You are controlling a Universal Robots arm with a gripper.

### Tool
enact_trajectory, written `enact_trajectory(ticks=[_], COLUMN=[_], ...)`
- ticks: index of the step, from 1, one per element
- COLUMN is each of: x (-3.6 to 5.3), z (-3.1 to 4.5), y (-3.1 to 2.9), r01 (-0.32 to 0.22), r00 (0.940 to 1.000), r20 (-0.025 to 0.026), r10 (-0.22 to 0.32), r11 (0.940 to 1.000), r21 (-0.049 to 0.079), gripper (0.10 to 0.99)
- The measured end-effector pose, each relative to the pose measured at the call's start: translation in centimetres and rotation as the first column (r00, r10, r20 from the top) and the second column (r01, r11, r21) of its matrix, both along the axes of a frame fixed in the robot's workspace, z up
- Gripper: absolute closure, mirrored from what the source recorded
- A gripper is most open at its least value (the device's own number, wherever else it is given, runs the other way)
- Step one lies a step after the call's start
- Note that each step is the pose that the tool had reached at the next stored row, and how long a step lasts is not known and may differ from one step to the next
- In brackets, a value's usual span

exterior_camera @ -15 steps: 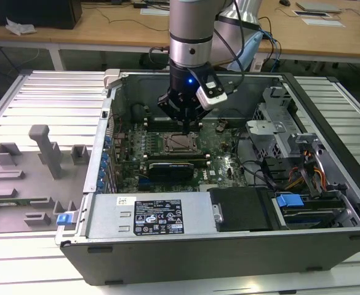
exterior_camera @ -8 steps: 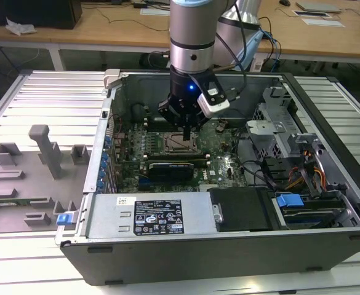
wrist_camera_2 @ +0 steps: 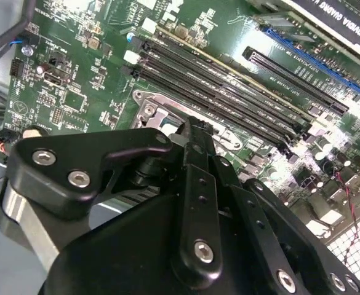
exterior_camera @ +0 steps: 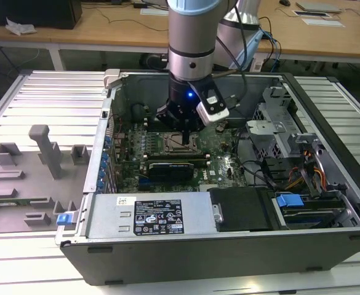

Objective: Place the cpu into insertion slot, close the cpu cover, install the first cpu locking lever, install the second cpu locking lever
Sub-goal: 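Install the second cpu locking lever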

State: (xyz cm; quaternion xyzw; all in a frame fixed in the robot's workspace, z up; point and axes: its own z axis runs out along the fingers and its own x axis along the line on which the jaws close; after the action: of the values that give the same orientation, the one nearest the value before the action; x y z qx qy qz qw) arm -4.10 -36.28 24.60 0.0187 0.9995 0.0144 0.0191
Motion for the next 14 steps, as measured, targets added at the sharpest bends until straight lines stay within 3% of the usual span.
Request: enact_trajectory(ticks=[4, 10, 12, 14], x=[-0.29, -0.95, -1.03, -1.03], z=[-0.25, -0.59, -0.82, -0.82], y=[-0.80, -1.22, -1.35, -1.35], r01=[0.000, 0.000, 0.000, 0.000], r00=[1.0000, 1.0000, 1.0000, 1.0000], r20=[0.0000, 0.0000, 0.0001, 0.0000], r10=[0.000, 0.000, 0.000, 0.000], r11=[0.9997, 0.9984, 0.9978, 0.9977], r21=[0.024, 0.057, 0.067, 0.067], gripper=[0.980, 0.980, 0.980, 0.980])
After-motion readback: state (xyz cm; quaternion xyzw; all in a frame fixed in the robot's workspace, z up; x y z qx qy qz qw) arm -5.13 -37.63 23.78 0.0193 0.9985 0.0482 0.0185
